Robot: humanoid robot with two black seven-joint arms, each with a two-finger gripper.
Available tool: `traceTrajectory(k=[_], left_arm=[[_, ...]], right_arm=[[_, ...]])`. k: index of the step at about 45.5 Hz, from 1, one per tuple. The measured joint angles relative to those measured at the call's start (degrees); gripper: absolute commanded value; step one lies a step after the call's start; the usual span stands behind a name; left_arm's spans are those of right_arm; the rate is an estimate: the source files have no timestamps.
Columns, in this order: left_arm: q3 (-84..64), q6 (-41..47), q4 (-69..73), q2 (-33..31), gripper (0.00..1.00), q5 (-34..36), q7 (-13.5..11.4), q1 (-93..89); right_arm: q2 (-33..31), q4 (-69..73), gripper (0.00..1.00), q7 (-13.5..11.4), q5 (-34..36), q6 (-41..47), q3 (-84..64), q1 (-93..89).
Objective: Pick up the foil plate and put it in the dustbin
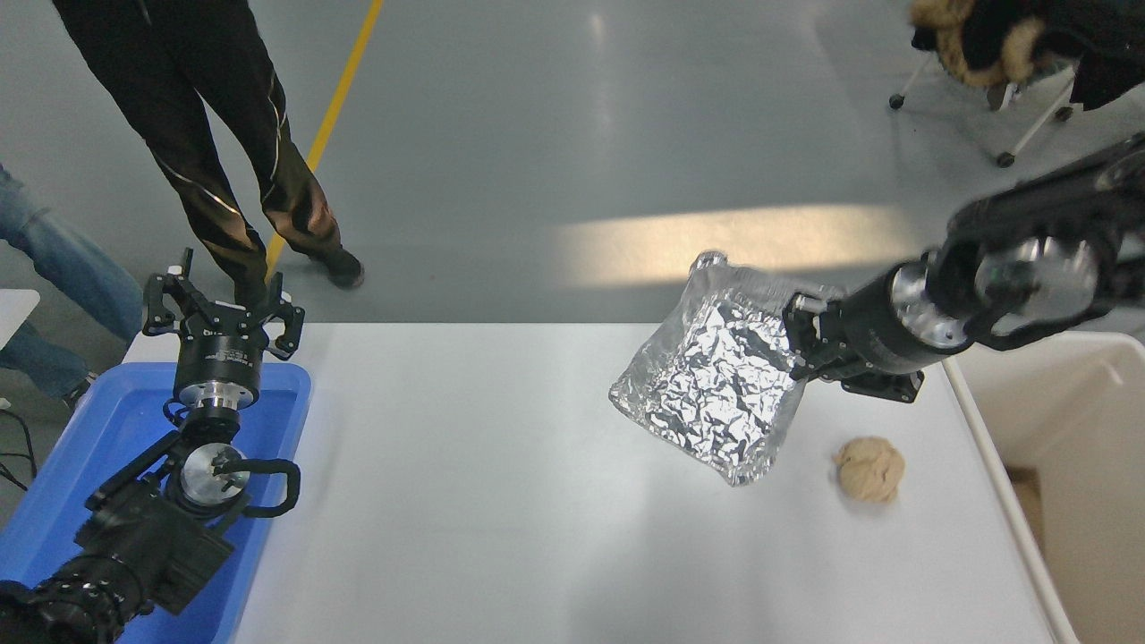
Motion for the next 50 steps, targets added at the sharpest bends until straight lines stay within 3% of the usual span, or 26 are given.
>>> traceTrajectory(k=[11, 19, 35, 50], left_arm=[[0.0, 0.0, 0.01, 0.02, 0.99, -0.02, 0.0, 0.0], [0.0, 0.0, 0.01, 0.01, 0.99, -0.02, 0.0, 0.0], [0.0, -0.01, 0.01, 0.02, 0.99, -0.01, 0.0, 0.03], [0.0, -0.02, 0.02, -0.02, 0.99, -0.02, -0.02, 0.04]], right_arm=[[-0.65, 1.08, 0.0, 0.2, -2.33, 7.08, -5.41, 9.05], [-1.53, -0.33, 0.0, 0.27, -3.55, 7.12, -7.07, 7.07], [-5.14, -14.63, 0.0, 0.37, -3.84, -0.76, -7.57, -16.96], [-12.19, -38.82, 0.0, 0.3, -1.56, -3.88, -3.35, -45.43]])
